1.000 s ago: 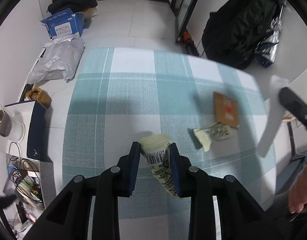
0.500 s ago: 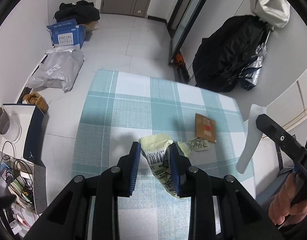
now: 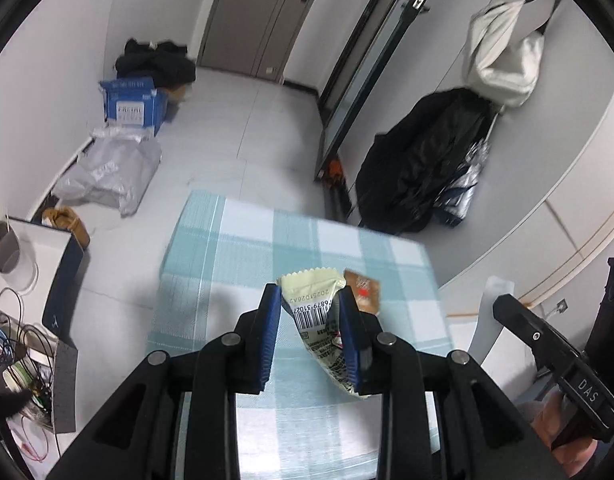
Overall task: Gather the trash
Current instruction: 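Carry the foam strip and yellow wrapper in both grippers toward the metal bin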
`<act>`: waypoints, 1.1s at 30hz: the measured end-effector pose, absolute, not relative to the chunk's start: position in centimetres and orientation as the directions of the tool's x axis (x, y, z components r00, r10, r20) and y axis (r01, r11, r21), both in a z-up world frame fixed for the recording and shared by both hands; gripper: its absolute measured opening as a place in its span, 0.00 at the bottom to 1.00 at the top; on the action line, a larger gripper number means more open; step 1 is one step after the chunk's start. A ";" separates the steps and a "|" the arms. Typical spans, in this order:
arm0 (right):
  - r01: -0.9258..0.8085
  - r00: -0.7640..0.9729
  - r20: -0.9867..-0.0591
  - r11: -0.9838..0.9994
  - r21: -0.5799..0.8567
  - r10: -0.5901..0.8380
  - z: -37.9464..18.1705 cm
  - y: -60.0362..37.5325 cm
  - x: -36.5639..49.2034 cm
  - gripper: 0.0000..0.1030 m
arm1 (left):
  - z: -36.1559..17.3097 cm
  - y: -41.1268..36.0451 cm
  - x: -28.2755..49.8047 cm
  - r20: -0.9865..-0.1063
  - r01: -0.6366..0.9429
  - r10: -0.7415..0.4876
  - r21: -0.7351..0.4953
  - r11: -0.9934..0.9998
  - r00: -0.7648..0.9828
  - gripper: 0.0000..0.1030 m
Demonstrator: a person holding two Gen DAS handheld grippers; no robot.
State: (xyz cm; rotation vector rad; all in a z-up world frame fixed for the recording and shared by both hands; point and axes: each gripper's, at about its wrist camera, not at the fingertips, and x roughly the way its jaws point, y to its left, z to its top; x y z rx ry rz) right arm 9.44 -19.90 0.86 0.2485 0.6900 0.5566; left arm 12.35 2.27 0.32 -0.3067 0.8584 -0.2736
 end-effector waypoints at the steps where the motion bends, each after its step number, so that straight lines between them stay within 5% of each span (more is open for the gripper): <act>1: -0.401 0.643 -0.525 0.829 0.390 0.558 1.4 -20.1 9.1 0.06 | 0.9 2.0 12.1 -0.684 0.121 -0.355 -0.366 0.923 0.637 0.23; 13: -0.385 0.741 -0.435 0.854 0.350 0.512 8.1 -23.3 4.8 0.06 | 5.7 -0.1 8.8 -0.589 0.137 -0.354 -0.380 0.915 0.726 0.23; 33: -0.258 0.881 -0.311 0.912 0.318 0.357 14.1 -36.3 -4.1 0.06 | 12.4 -13.7 4.5 -0.514 0.432 -0.542 -0.328 0.840 0.665 0.23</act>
